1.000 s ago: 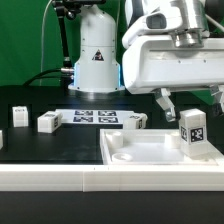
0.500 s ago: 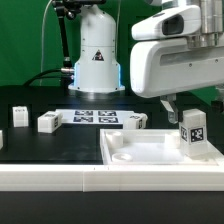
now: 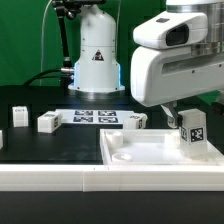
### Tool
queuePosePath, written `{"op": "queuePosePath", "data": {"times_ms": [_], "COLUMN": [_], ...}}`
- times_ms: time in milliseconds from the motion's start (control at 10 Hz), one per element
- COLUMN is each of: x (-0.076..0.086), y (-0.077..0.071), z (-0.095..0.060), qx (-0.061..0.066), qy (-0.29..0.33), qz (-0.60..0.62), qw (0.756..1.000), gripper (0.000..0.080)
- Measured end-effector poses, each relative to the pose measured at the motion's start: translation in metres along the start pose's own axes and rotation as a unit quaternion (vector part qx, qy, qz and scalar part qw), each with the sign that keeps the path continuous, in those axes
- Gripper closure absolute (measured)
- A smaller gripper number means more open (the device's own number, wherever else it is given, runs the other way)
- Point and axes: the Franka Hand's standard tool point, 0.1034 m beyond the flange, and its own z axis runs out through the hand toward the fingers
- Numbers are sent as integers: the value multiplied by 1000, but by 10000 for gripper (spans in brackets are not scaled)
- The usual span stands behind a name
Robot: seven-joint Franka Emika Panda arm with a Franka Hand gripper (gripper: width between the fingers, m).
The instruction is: Assemble one leg
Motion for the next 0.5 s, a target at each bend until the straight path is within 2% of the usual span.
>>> {"op": "queuePosePath", "data": {"times_ms": [500], "x": [4], "y": [1], "z": [0], "qx": [-4], "qy": [15], "qz": [1], "qw": [1000], "gripper": [151]}}
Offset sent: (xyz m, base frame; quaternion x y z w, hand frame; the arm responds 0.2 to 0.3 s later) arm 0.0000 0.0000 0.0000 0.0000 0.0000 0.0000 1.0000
